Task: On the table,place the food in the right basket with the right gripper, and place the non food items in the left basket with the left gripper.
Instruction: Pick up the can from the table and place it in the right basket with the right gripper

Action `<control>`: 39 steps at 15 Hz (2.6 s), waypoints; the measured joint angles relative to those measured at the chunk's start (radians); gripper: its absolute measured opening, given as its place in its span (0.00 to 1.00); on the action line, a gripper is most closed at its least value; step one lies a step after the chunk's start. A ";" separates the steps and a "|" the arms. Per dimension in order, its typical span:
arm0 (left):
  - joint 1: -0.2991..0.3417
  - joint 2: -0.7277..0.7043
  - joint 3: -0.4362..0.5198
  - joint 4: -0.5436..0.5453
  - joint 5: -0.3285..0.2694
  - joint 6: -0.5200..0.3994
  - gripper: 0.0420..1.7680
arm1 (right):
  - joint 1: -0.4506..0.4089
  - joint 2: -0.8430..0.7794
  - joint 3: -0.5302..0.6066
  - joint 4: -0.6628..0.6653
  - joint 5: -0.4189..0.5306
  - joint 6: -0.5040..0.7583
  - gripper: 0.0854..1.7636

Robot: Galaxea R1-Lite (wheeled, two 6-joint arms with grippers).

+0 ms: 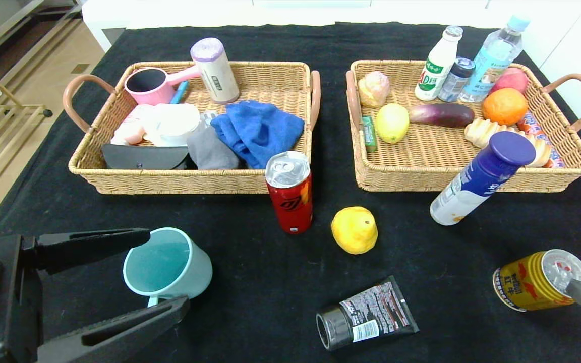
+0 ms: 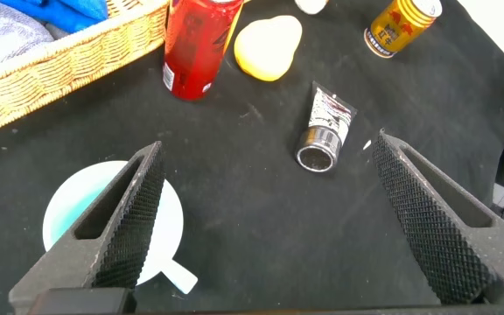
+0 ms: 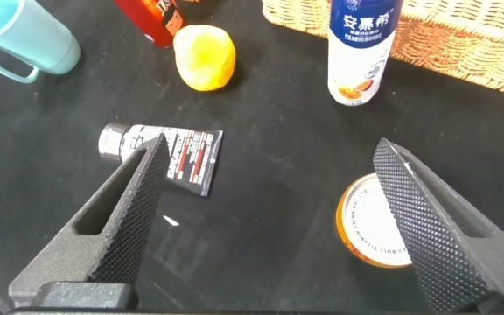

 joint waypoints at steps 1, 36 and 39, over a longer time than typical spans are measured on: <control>0.000 -0.001 0.000 0.000 -0.001 0.001 0.97 | 0.000 0.001 0.000 0.001 0.001 0.000 0.97; 0.000 -0.049 -0.006 0.008 -0.002 0.016 0.97 | -0.046 0.565 -0.526 0.807 -0.363 0.403 0.97; 0.000 -0.051 -0.006 0.008 -0.002 0.017 0.97 | -0.063 0.588 -0.516 0.800 -0.364 0.404 0.97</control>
